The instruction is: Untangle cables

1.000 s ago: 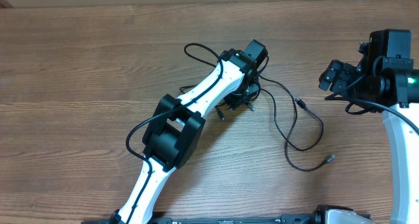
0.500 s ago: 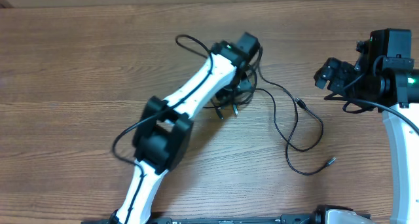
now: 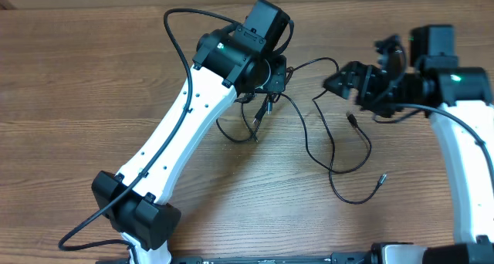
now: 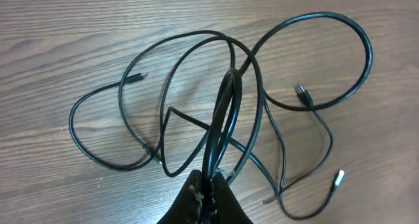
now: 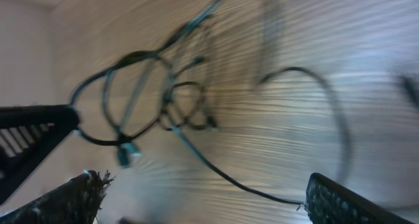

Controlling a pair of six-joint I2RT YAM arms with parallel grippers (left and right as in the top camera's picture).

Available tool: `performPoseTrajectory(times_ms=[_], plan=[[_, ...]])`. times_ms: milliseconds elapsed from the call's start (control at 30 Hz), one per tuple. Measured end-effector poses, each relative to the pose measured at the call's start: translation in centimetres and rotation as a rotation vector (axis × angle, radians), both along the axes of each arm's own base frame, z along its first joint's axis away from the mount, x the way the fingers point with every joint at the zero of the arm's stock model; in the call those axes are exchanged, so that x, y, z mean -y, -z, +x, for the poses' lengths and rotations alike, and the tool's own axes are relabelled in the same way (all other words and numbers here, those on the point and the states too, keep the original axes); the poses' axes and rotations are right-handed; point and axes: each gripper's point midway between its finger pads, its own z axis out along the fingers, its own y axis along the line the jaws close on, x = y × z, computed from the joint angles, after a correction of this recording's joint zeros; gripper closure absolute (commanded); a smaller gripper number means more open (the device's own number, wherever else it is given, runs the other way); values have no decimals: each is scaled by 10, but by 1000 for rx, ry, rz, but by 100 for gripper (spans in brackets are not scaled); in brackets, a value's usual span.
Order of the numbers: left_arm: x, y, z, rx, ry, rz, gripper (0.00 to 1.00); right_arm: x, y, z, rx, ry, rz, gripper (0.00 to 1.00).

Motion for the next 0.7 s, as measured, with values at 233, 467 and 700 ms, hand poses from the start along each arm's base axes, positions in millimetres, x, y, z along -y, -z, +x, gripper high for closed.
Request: performPoseTrajectory(times_ms=[233, 467, 700], plan=[[7, -11, -6, -17, 172, -109, 96, -71, 0, 1, 34, -211, 123, 18], [16, -59, -29, 67, 326, -234, 96, -89, -1, 13, 74, -201, 114, 29], [24, -75, -45, 58, 383, -319, 96, -94, 11, 25, 21, -132, 118, 67]])
